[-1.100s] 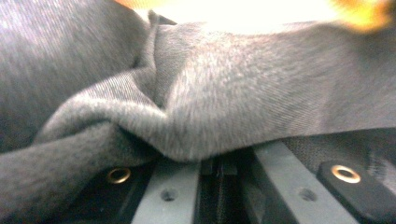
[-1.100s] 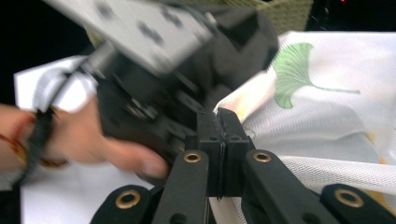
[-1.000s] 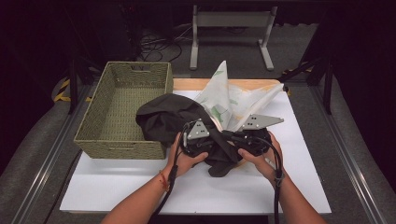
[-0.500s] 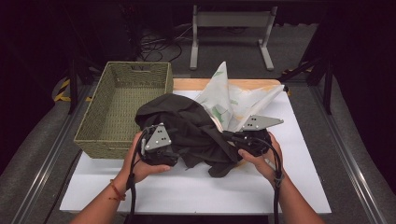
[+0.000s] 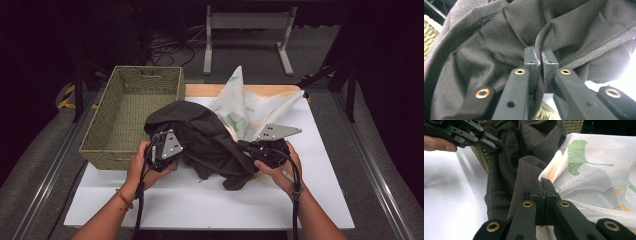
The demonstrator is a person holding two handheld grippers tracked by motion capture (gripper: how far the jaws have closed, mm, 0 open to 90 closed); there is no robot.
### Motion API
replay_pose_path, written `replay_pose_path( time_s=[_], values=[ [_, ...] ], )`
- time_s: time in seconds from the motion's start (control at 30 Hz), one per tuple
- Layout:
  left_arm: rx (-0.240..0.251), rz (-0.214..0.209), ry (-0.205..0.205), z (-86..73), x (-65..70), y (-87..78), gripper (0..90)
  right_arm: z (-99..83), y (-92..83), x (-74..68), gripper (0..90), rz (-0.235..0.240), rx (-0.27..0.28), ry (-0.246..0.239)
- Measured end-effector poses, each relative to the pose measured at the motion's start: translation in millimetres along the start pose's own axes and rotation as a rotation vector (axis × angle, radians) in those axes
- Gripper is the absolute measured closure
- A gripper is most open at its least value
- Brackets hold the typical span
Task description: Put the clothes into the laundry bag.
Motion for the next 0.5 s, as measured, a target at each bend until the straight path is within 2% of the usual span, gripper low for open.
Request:
replay_pose_path(
  time_s=[0.03, 0.07, 0.1, 0.13, 0.2, 0.23, 0.3, 0.33, 0.37, 0.4, 0.47, 0.5],
  values=[
    [0.037, -0.030, -0.033, 3.0, 1.1, -1.3, 87.0, 0.2, -0.1, 0.2, 89.4, -0.002, 0.001, 0.001],
    [0.037, -0.030, -0.033, 3.0, 1.1, -1.3, 87.3, 0.8, -0.5, 0.8, 89.4, -0.005, 0.006, 0.005],
    [0.117, -0.139, -0.100, 11.4, 10.2, -5.1, 87.4, 1.5, -0.9, 1.5, 89.4, -0.009, 0.011, 0.006],
    [0.144, -0.181, -0.101, 16.9, 18.8, -6.2, 87.5, 2.2, -1.3, 2.3, 89.4, -0.014, 0.016, 0.008],
    [0.181, -0.260, -0.076, 28.2, 40.9, -4.4, 87.6, 4.7, -1.9, 3.8, 89.4, -0.021, 0.031, 0.018],
    [0.188, -0.303, -0.065, 33.2, 52.8, -1.3, 87.6, 6.1, -2.0, 4.2, 89.4, -0.023, 0.040, 0.023],
    [0.197, -0.362, -0.036, 41.9, 74.3, 7.7, 87.6, 8.5, -2.0, 3.9, 89.5, -0.025, 0.052, 0.026],
    [0.197, -0.362, -0.036, 41.9, 74.3, 7.7, 87.6, 9.2, -1.9, 3.4, 89.4, -0.025, 0.056, 0.026],
    [0.203, -0.429, -0.018, 49.9, 97.0, 20.3, 87.6, 9.5, -2.0, 2.8, 89.5, -0.026, 0.059, 0.028],
    [0.199, -0.451, -0.001, 52.5, 105.8, 26.4, 87.6, 9.6, -2.3, 2.5, 89.4, -0.024, 0.061, 0.030],
    [0.196, -0.508, -0.010, 55.8, 122.2, 38.9, 87.6, 9.4, -3.5, 2.5, 89.5, -0.019, 0.066, 0.035],
    [0.196, -0.508, -0.010, 55.8, 122.2, 38.9, 87.6, 9.0, -5.0, 3.0, 89.5, -0.016, 0.071, 0.039]
  ],
)
Point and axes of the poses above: each handheld gripper's, and its own axes: y roughly forward along the jaws, z roughly out of its top, x roughly to its right, the point moved 8 cm from there along y, roughly forward along the jaws, and after that the axes turned 4 degrees about -y, right-handed, at the moved point
